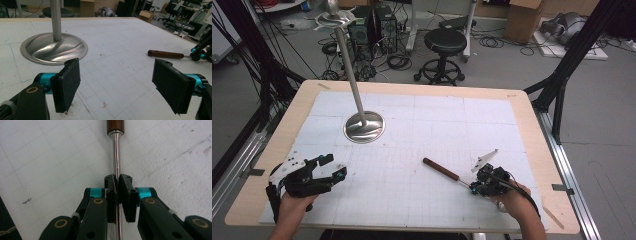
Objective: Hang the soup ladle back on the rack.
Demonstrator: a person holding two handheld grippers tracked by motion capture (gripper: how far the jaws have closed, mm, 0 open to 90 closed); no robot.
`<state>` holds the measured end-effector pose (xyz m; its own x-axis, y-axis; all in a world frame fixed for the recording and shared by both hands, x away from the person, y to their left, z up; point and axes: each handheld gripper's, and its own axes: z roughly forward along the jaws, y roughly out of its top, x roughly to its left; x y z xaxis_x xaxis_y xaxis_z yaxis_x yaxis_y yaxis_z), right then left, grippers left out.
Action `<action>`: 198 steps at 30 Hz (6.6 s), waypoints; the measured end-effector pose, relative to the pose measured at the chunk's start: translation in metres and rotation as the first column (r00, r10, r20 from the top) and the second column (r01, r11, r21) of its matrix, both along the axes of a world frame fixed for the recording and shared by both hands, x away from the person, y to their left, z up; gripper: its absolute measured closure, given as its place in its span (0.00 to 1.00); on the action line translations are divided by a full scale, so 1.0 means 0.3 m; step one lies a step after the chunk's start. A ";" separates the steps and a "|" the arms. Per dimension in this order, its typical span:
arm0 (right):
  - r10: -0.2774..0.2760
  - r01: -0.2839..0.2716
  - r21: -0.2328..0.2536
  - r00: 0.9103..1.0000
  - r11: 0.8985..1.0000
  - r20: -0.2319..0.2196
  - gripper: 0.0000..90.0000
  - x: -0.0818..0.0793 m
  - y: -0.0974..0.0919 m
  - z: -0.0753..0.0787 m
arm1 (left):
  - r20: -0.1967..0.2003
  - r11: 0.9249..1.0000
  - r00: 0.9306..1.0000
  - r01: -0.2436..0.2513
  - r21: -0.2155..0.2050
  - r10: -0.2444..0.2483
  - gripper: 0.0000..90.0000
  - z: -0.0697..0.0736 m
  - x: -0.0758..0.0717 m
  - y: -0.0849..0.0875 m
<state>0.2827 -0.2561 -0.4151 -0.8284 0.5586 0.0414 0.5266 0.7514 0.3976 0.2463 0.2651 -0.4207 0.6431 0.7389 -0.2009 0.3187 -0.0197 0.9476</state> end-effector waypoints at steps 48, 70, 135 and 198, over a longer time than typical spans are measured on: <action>-0.223 0.109 0.528 0.962 0.842 0.156 0.93 -0.104 -0.112 0.106 | 0.009 1.000 1.000 0.013 -0.018 -0.013 0.30 0.007 -0.010 -0.020; -0.160 0.018 0.587 0.969 0.809 0.190 0.93 -0.073 0.014 0.162 | 0.039 0.999 0.999 0.035 -0.033 -0.033 0.34 0.034 -0.026 -0.033; -0.056 -0.046 0.547 0.984 0.836 0.167 0.93 -0.002 0.291 0.245 | 0.133 0.915 0.906 0.390 0.105 -0.401 0.62 0.350 0.125 -0.741; 0.214 -0.420 0.754 0.907 0.506 0.362 0.93 -0.055 0.383 0.199 | 0.203 0.694 0.693 0.716 -0.080 -0.692 0.81 0.429 0.113 -0.488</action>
